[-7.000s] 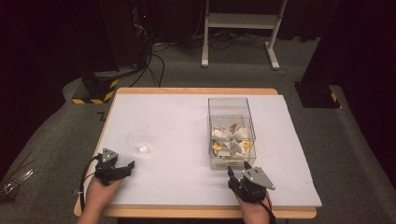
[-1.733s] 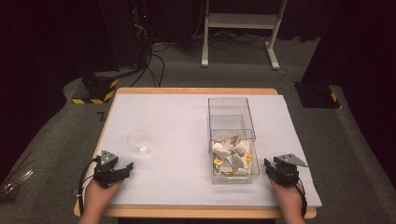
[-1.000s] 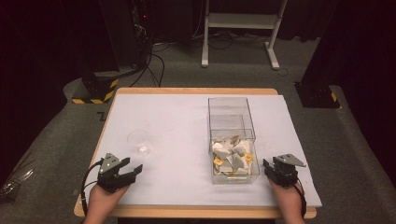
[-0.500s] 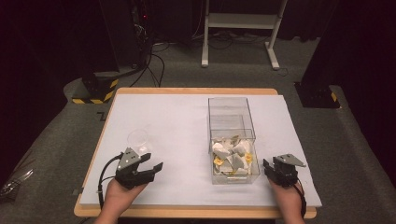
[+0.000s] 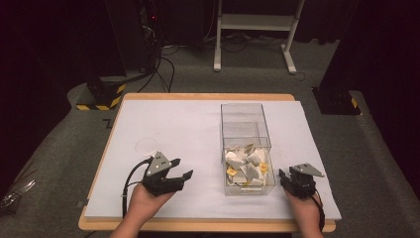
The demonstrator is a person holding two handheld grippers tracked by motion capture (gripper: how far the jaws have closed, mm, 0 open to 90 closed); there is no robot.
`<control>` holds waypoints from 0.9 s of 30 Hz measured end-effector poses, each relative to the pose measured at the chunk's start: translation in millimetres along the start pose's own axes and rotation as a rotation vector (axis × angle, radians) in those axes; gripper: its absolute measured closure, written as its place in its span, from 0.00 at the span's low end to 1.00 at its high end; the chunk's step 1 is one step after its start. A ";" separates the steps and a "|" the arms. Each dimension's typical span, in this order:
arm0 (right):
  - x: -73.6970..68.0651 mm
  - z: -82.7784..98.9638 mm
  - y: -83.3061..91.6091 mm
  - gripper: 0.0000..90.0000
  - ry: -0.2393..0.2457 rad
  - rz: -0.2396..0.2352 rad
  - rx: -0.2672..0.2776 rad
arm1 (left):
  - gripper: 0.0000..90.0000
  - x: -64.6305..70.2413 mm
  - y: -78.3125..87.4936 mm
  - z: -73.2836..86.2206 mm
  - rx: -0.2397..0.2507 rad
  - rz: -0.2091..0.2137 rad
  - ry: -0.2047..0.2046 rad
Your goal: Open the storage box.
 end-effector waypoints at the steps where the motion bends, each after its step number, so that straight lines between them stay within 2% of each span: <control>1: 0.4 -0.1 -0.3 0.62 0.005 -0.001 0.001 | 0.42 1.5 -2.0 -2.4 0.001 0.009 0.002; 4: 0.4 -0.2 -0.3 0.62 0.006 0.001 0.000 | 0.42 5.7 -5.7 -7.6 0.006 0.019 -0.001; 7: 0.6 -0.1 0.1 0.62 0.002 -0.003 0.005 | 0.42 16.3 -12.2 -16.0 0.015 0.040 -0.018; 15: 0.5 -0.2 -0.3 0.62 0.006 -0.009 0.001 | 0.43 30.9 -29.1 -28.7 0.030 0.077 -0.025; 24: 0.1 -0.1 0.2 0.62 0.004 -0.014 0.003 | 0.44 48.5 -47.5 -43.5 0.021 0.113 -0.051; 27: 0.4 -0.1 0.3 0.62 0.005 -0.018 0.003 | 0.44 59.7 -59.3 -54.3 0.008 0.137 -0.072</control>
Point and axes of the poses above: each handheld gripper's, and its own axes: y roughly backward along the jaws, z roughly out of its underside, x roughly to its right, the point moved 3 cm from there along -y, roughly forward along the jaws, and after that the axes turned 2 degrees about -y, right-handed, at the moved point
